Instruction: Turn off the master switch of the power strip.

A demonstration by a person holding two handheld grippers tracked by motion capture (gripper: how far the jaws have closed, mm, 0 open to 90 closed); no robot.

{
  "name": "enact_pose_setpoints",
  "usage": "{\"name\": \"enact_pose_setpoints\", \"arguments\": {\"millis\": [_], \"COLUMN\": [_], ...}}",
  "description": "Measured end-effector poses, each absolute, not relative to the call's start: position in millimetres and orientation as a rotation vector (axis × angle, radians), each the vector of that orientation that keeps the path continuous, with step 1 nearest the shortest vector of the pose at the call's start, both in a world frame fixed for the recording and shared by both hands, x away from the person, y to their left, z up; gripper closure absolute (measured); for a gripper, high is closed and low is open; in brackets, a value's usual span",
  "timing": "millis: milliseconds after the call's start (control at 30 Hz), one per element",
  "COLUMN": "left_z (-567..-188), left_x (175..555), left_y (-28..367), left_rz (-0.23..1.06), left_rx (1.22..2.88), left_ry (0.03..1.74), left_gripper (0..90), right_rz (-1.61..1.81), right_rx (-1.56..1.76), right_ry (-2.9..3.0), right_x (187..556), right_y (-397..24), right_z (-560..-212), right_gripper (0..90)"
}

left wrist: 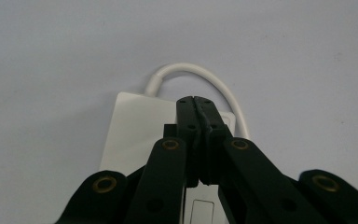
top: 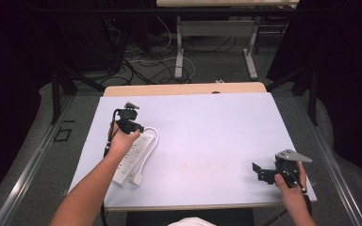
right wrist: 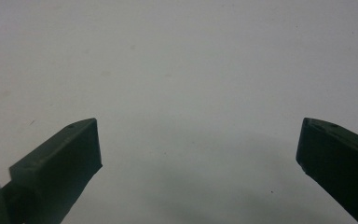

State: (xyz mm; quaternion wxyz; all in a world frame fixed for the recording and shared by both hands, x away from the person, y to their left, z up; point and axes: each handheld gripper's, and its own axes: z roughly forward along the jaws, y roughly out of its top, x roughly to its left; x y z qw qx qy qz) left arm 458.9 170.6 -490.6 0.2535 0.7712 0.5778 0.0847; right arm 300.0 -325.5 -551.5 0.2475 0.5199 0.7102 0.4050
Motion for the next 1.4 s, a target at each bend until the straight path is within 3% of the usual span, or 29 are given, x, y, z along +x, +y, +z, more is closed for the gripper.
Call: {"name": "enact_pose_setpoints", "arguments": {"millis": [733, 1400], "left_z": [-508, -513], "left_x": [466, 463], "left_y": [161, 157], "left_rz": [0.172, 0.205], "left_rx": [2.129, 2.168], "left_ry": [1.581, 1.544], "left_gripper": [90.0, 90.0], "right_rz": [1.101, 1.096], "right_rx": [1.426, 1.42], "right_ry": [1.933, 1.95], "right_x": [300, 301], "right_y": [-326, -325], "right_z": [-552, -554], "right_gripper": [0.0, 0.0]}}
